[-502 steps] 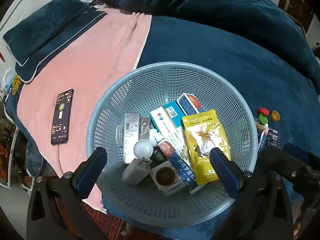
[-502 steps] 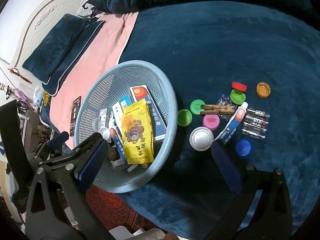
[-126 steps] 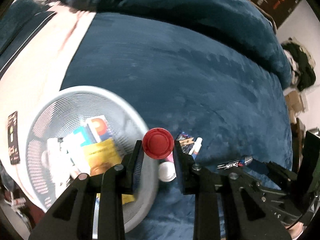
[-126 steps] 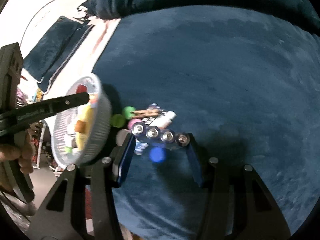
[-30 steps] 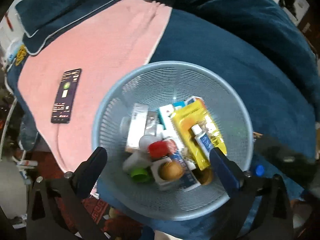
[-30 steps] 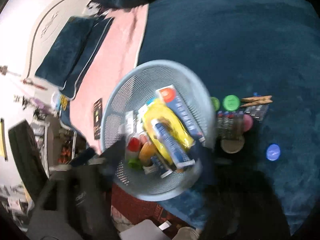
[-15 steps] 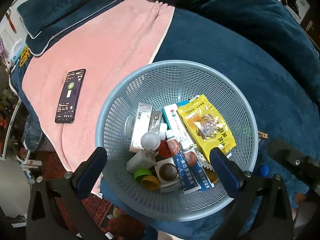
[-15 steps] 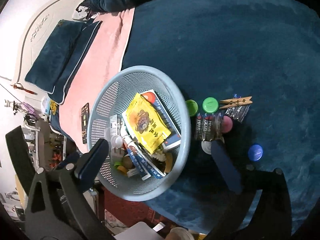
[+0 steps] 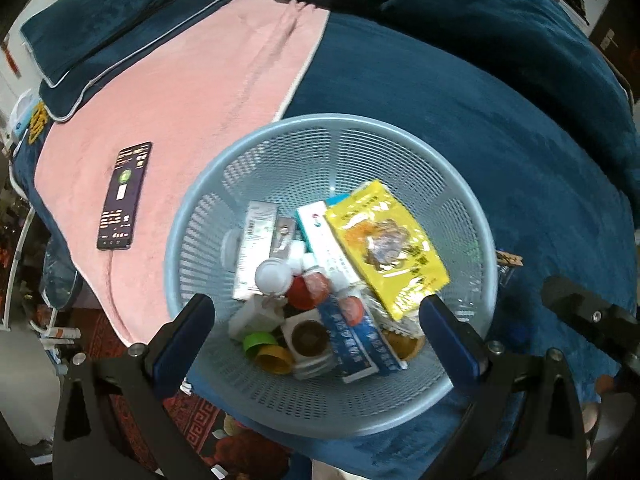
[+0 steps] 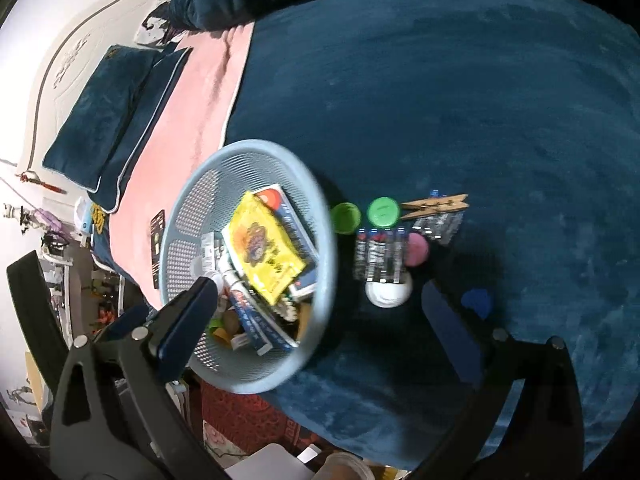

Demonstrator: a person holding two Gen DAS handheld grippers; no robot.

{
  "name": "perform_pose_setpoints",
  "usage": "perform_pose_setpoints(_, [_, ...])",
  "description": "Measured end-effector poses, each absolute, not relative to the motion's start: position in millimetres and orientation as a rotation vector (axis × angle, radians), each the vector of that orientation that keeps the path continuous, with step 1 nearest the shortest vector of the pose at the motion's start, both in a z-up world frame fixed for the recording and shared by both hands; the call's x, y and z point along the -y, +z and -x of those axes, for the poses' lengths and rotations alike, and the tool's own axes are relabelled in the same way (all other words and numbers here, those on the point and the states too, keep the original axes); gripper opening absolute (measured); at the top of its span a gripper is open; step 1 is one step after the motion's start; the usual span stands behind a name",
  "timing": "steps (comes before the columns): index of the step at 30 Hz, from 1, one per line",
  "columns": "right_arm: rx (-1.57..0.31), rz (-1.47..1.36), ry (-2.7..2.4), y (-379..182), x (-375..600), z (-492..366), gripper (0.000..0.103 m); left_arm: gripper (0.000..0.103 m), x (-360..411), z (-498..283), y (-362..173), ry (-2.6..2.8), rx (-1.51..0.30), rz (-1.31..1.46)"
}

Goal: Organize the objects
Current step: 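Move both open tools from the basket back over the remaining caps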

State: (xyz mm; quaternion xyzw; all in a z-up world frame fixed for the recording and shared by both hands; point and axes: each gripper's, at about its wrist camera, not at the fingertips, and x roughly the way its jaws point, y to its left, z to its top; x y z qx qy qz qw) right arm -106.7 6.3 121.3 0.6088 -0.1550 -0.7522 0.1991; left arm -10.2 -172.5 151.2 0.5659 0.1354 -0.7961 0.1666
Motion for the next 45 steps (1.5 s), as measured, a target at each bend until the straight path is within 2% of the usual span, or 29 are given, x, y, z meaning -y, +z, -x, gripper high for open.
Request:
perform_pose_setpoints(13, [0.51,-1.746,-2.167,118.2,-68.7,107.1,0.103,0.102,119.6,27.4,152.0,-2.343,-0.36,-1.666])
perform_pose_setpoints(28, [0.634,-1.75,-2.228,121.0,-136.8,96.3,0.103,0.102,13.7,45.3,147.3,-2.444,-0.368,-1.795])
perform_pose_setpoints(33, [0.699,-1.767,-2.265,119.2,-172.0,89.2,0.103,0.102,-16.0,48.5,129.8,-2.429,-0.421,-1.871])
perform_pose_setpoints(38, [0.752,-1.766,-2.288,117.7,-194.3,86.2,0.103,0.102,-49.2,46.0,102.1,-2.402,-0.358,-1.881])
perform_pose_setpoints(45, [0.774,-1.746,-2.276,115.2,-199.2,85.9,0.103,0.102,-36.2,43.3,65.0,-2.28,-0.471,-1.78])
